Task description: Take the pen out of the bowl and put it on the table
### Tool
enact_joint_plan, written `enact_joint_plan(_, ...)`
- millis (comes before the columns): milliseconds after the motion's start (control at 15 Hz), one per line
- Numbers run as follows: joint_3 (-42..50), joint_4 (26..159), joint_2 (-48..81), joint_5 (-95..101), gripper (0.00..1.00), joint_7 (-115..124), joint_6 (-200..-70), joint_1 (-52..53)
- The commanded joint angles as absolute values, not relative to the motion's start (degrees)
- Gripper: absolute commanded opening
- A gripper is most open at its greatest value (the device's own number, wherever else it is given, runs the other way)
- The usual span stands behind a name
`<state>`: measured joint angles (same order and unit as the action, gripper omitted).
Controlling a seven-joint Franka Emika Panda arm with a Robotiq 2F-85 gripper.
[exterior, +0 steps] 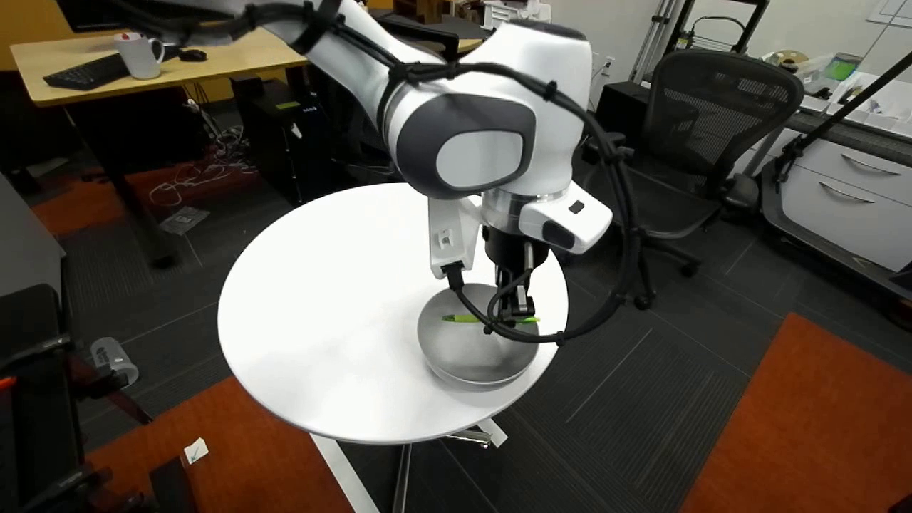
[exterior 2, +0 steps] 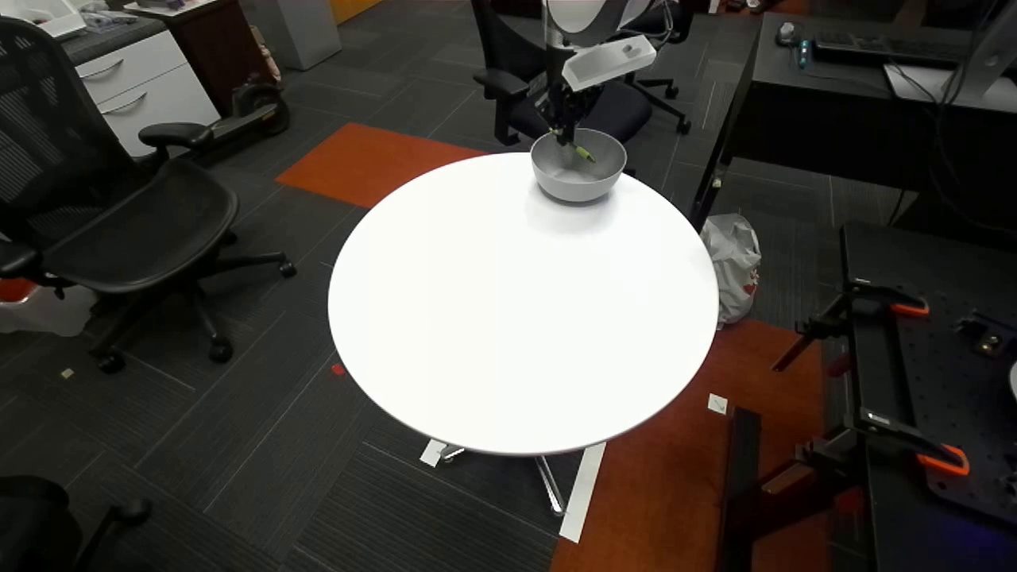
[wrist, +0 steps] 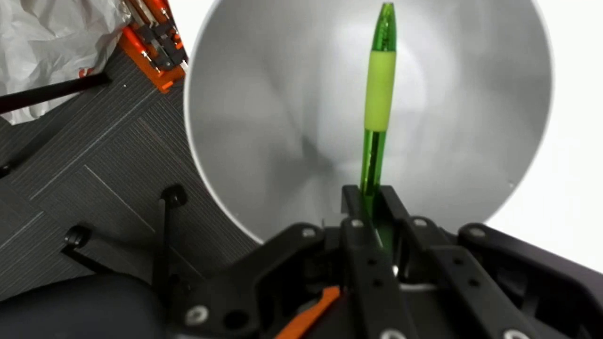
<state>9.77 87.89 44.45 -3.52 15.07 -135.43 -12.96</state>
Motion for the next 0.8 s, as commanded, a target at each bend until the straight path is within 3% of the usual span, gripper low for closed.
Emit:
enact_joint_plan(0, 10.52, 94.96, 35.70, -3.45, 0.03, 12.61, -135.74, -12.46)
enact_joint_plan(733, 9.46, 116.98, 17.22, -1.08, 0.03, 11.54, -140.88, -6.76)
